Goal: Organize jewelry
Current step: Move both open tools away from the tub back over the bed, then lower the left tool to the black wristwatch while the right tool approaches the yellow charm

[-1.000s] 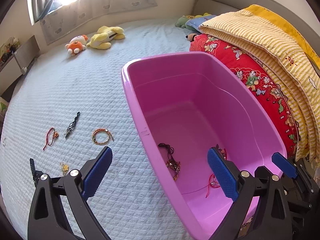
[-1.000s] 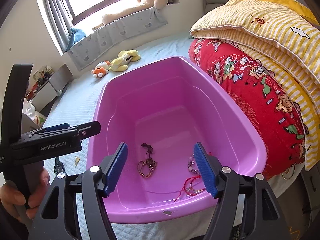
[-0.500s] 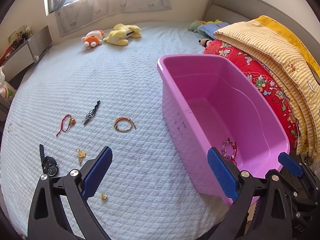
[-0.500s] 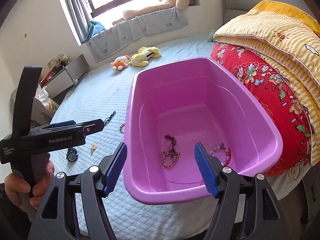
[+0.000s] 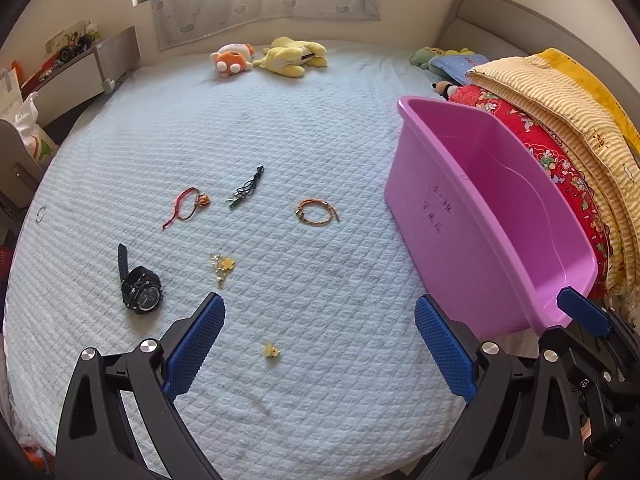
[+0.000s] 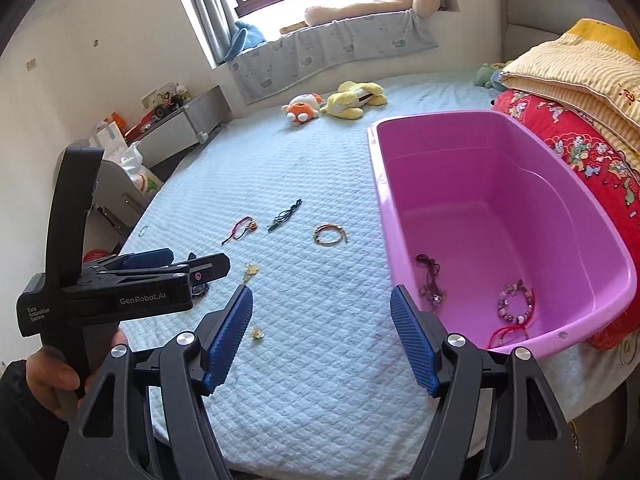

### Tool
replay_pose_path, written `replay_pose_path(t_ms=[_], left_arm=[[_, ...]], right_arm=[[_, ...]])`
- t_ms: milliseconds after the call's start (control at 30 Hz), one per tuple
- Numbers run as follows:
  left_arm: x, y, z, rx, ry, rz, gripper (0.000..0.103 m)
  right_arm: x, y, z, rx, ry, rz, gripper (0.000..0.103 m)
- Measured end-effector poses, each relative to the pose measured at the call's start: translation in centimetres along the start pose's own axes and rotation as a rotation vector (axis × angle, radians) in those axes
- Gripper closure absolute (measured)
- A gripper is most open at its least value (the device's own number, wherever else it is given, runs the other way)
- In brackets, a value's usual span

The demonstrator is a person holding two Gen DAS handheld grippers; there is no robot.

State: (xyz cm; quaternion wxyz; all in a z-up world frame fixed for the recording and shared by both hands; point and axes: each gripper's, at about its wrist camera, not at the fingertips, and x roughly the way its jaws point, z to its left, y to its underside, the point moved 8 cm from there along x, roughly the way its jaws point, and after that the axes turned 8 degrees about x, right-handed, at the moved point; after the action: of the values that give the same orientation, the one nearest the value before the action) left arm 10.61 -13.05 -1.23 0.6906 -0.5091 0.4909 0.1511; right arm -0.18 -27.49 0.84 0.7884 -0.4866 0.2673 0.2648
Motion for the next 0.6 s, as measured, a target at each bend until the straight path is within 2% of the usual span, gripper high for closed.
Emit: replay_pose_path(t_ms=[167,400,600], left_arm=[[0.8,3.7,3.9,-0.03,-0.034,0.041,0.009],[2.3,8.8,10.4,-0.145,-0.073,0.103,0.009],[3.1,11.2,15.0,-0.176,-0.107,0.083,0.009]], right_arm=[[2.0,2.1,3.2,-0.039,-0.034,0.044,0.035],[5.6,5.2,6.7,-0.072,-0.057,0.101,0.035],[8.9,7.5,8.7,-0.083,-0.049,0.123,0.035]])
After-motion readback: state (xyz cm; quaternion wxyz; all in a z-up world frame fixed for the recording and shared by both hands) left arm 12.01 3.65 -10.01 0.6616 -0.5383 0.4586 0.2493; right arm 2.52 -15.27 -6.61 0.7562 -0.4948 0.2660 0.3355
